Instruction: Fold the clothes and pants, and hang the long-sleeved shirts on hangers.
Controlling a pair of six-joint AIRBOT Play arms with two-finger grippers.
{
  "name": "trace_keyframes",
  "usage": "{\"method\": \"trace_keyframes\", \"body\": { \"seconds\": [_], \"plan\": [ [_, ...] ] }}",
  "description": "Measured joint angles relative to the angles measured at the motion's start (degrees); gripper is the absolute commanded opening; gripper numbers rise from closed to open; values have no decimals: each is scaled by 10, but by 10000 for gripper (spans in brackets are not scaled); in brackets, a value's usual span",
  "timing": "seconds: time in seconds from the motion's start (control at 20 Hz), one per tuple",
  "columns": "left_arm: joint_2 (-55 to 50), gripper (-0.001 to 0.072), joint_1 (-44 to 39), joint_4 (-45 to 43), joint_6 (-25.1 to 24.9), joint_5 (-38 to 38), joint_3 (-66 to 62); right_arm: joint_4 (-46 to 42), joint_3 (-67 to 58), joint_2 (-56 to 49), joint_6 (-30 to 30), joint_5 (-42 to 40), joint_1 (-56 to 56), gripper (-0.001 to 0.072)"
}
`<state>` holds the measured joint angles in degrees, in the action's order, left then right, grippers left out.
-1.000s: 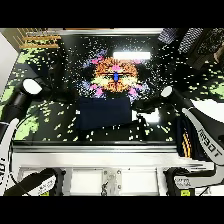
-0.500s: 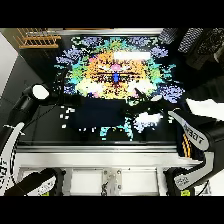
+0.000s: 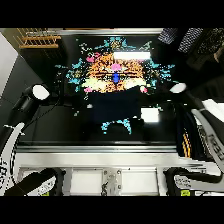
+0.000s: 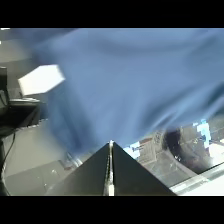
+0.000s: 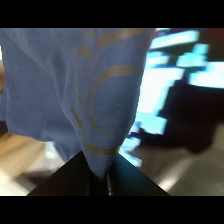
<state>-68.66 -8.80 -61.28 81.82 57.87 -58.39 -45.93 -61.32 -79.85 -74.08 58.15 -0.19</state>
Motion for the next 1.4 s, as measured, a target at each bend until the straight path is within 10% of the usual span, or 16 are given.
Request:
{"method": "trace_keyframes", "body": {
  "seconds": [0.6, 0.95, 1.4],
  "plan": [
    [0, 7, 0, -1, 1, 0, 0, -158, -15, 239, -125, 63, -441, 10],
    [0, 7, 0, -2, 0, -1, 0, -160, -100, 265, -137, 63, -488, 10],
    [0, 7, 0, -2, 0, -10, 0, -392, -65, 333, -214, 160, -492, 11]
  ]
}}
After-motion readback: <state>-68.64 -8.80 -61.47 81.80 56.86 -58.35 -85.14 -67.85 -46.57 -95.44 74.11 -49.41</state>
